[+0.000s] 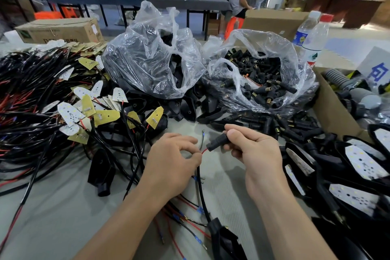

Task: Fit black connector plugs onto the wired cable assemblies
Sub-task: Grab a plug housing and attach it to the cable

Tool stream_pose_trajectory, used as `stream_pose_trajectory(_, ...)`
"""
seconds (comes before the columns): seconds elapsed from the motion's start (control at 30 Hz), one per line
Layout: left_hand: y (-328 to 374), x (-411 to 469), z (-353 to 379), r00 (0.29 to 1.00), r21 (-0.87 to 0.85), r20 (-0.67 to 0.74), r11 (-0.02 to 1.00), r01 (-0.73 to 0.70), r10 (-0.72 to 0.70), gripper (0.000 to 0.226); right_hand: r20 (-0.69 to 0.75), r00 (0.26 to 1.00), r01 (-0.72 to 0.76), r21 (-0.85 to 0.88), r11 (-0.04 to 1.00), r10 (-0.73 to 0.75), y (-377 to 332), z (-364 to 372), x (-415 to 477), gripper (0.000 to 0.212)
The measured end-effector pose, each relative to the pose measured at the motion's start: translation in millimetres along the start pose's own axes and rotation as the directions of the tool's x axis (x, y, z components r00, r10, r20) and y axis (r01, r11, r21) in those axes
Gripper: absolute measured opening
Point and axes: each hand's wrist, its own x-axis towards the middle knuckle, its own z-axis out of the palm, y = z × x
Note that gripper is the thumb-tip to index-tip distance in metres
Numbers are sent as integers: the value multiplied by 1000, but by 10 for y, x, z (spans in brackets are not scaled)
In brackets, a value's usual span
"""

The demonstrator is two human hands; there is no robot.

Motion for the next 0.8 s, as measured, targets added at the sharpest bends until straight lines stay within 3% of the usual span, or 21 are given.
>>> stream_pose_trajectory(0.17, 34, -25, -4, 998, 36, -53, 998, -42, 44, 14, 63, 998, 10, -51, 999, -7, -26, 35, -22, 23)
stream_pose_trajectory(0.27, 94, -61, -37, 995, -54, 48, 995, -82, 85, 58, 86, 996, 19, -103, 994, -10, -34, 38, -47, 24)
stream_pose_trajectory(0.3, 127, -69, -42, 989, -92, 106, 992, -91, 100, 64, 104, 994, 32, -130, 991, -18, -31, 38, -59, 25)
stream_pose_trajectory(0.4, 143, -76, -15, 987, -193, 132, 979, -66, 92, 51, 141, 989, 71, -164, 984, -48, -20, 54, -84, 26)
stream_pose_trajectory(0.53, 94, -42, -30, 990, -257, 143, 966, 34, 3, 29, 31, 986, 165, -49, 985, -164, -62, 23, -25, 22)
stream_pose_trajectory(0.7, 202, -32, 11, 998, -108, 35, 992, -57, 61, 36, -52, 981, 192, 126, 973, -187, -50, 39, -29, 23)
stream_pose_trajectory(0.8, 212, -83, 29, 998, -135, 35, 989, -54, 59, 28, -21, 981, 192, 148, 970, -191, -35, 74, -57, 19)
